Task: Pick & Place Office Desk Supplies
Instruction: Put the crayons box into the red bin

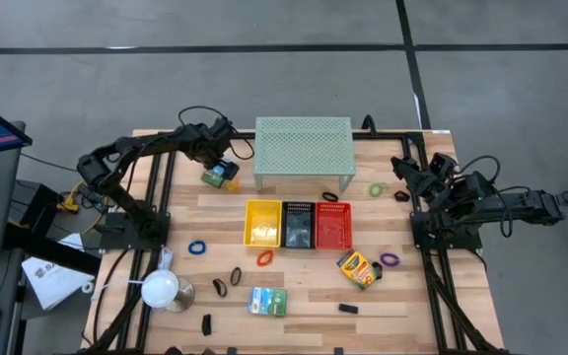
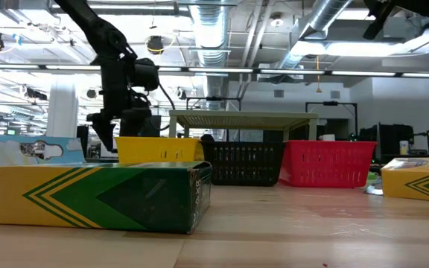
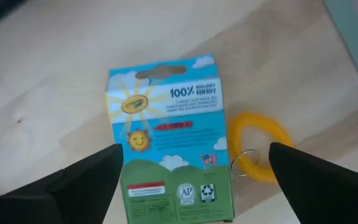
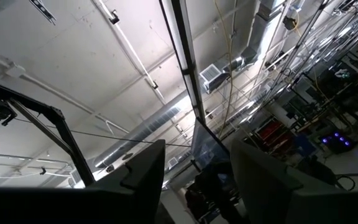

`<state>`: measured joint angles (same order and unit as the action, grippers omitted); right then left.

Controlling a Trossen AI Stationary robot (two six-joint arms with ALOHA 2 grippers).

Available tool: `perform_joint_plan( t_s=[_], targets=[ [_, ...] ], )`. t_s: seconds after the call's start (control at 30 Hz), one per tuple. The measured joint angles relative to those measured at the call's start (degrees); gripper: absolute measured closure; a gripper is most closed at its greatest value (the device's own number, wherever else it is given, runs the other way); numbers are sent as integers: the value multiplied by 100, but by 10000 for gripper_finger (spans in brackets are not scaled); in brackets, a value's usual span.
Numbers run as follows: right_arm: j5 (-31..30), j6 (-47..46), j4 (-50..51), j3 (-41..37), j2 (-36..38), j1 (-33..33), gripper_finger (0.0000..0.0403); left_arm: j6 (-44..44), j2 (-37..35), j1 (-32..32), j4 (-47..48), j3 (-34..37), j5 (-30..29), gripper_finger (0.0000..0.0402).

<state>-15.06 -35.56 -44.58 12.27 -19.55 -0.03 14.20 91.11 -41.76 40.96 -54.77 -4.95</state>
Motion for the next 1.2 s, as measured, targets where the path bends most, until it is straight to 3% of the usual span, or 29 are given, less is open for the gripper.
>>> perform_joint_plan(
  t_s=[0.3, 0.47, 0.77, 0.93, 1.2],
  targets=[
    [-1, -31, 62, 0, 0, 94, 223, 234, -47, 45, -634, 981, -213, 2],
    [-16, -114, 89, -2, -1, 96, 223, 383, 8, 90, -770, 1058, 13, 2],
    [-51, -154, 90, -2, -2, 98, 223, 375, 2, 87, -857, 1063, -99, 8],
    [-51, -154, 90, -2, -2, 98, 223, 396, 2, 92, -881, 1063, -127, 47],
    [-51, -154, 90, -2, -2, 98, 223, 402, 2, 98, -921, 1056, -242, 145]
  ],
)
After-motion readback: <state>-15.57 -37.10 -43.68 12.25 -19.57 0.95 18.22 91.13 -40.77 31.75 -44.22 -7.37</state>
